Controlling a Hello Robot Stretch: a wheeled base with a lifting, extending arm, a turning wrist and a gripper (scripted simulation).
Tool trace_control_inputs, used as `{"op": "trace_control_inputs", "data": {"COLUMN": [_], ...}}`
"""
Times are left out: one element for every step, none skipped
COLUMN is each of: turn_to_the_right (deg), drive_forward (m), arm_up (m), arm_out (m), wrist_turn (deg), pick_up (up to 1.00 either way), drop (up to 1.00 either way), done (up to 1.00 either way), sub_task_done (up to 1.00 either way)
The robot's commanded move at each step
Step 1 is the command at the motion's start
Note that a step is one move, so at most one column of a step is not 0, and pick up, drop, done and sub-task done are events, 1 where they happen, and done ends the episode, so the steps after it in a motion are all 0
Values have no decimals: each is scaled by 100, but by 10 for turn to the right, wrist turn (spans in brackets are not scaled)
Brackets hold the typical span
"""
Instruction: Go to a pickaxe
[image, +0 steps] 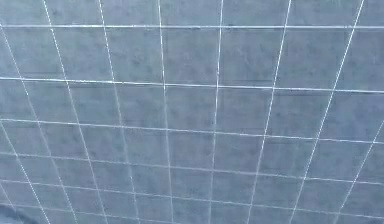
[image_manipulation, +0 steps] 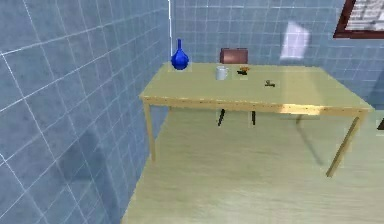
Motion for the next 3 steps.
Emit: {"op": "trace_control_inputs", "data": {"turn_to_the_right": [-450,-180,0], "drive_forward": [0,0,0], "arm_up": [0,0,0], "arm_out": [0,0,0], "wrist_turn": [0,0,0], "pick_up": [0,0,0], "drop": [0,0,0], "done": [0,0,100], "sub_task_done": [0,0,0]}}
